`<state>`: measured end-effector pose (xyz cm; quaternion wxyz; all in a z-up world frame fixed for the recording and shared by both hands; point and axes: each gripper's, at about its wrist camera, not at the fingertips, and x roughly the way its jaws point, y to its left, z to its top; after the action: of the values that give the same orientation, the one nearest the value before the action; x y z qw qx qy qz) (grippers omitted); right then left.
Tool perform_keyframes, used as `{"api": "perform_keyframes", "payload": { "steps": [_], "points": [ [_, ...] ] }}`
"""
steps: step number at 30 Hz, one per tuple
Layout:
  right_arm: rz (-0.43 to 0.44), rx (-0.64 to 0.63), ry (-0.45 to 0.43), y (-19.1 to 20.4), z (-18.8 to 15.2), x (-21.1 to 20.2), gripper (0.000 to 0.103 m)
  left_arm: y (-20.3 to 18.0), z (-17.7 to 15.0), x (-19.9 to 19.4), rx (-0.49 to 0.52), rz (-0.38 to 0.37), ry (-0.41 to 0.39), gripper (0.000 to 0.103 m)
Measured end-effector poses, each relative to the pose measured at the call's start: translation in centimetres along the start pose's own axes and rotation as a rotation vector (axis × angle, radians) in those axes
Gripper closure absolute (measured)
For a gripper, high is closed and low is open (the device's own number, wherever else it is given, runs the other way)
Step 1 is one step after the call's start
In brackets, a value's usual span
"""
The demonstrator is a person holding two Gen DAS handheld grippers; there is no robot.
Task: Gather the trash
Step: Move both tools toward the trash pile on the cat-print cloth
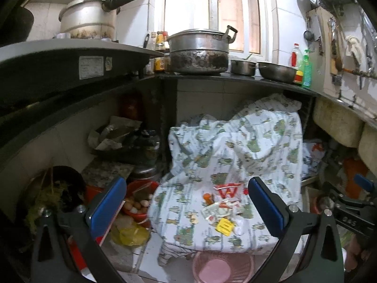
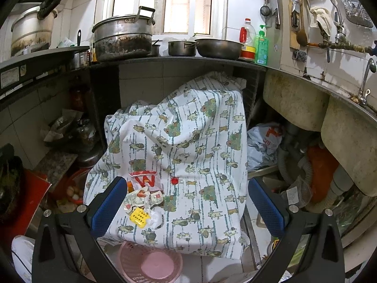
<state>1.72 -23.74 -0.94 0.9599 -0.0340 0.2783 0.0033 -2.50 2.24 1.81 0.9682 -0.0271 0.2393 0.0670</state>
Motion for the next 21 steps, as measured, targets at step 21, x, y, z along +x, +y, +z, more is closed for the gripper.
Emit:
{"api": "perform_keyframes", "payload": {
  "steps": [21],
  "points": [
    [-0.012,0.028,-0.028,-0.3,0.4,-1.1,0.0,-0.2,0.2,-1.6,0.041,0.073,-0.051,0.0]
  ]
}}
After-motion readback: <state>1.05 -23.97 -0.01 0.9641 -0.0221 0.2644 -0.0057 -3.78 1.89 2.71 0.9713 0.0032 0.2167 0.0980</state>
